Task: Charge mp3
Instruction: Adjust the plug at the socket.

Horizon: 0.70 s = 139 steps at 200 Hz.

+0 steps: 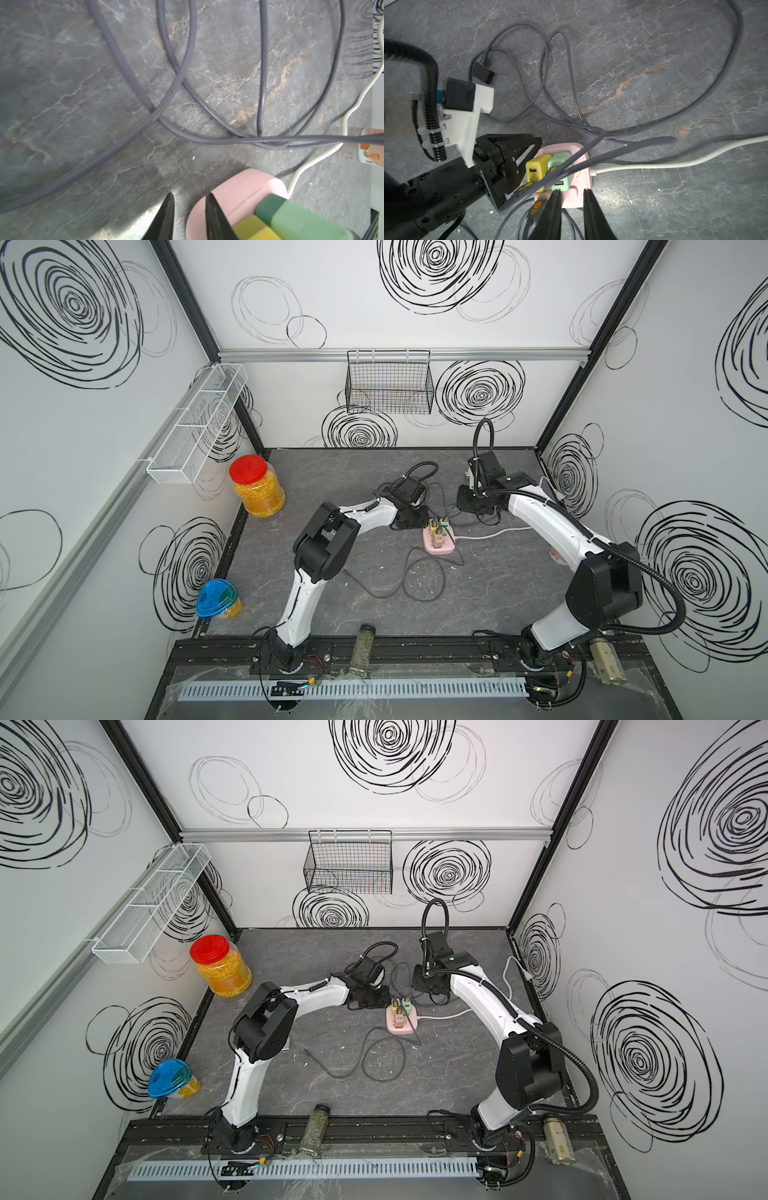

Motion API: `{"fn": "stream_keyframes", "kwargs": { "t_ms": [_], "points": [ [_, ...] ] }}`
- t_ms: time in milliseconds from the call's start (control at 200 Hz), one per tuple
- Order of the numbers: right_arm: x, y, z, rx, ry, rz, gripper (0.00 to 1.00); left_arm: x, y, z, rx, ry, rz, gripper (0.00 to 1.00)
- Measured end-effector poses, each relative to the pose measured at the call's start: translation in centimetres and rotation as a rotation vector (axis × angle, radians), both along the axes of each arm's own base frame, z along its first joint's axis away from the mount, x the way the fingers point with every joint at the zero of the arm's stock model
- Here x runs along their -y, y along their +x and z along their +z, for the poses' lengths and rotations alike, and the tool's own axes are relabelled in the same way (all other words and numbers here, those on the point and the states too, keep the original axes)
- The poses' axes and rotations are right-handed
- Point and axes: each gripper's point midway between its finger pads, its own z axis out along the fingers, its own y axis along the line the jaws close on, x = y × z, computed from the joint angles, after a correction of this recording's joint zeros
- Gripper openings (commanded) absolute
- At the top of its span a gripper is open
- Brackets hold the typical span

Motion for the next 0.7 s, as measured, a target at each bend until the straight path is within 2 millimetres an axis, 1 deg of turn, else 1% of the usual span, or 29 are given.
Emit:
{"fn": "stream_keyframes", "kwargs": {
  "t_ms": [80,130,170,285,380,440,530,696],
  "points": [
    [-0.3,-0.5,-0.8,-0.019,0.010,0.014,0.20,-1.1,-0.2,0.6,-0.001,-0.017,0.018,0.33],
    [-0.5,-1.0,-1.6,-0.037,0.010,0.023,0.20,-1.7,-0.1,1.4,0.008,-0.040,0.028,0.34],
    [-0.6,-1.5,-2.3,-0.053,0.009,0.030,0.21,-2.0,0.0,2.5,0.020,-0.062,0.030,0.35],
    [-1.6,-2.8,-3.9,-0.083,0.014,0.063,0.20,-2.2,0.6,5.8,0.083,-0.104,0.018,0.36],
    [-2.7,-3.1,-4.7,-0.083,0.037,0.091,0.20,-1.6,0.3,7.6,0.124,-0.115,-0.016,0.36],
    [-3.3,-3.0,-5.0,-0.075,0.053,0.104,0.20,-1.3,-0.1,8.0,0.134,-0.113,-0.038,0.36],
    [-3.8,-2.3,-4.9,-0.051,0.071,0.110,0.19,-0.9,-0.7,7.9,0.132,-0.107,-0.058,0.36],
    [-4.1,-1.6,-4.9,-0.028,0.079,0.110,0.18,-0.7,-1.2,7.7,0.118,-0.104,-0.072,0.35]
  ]
}}
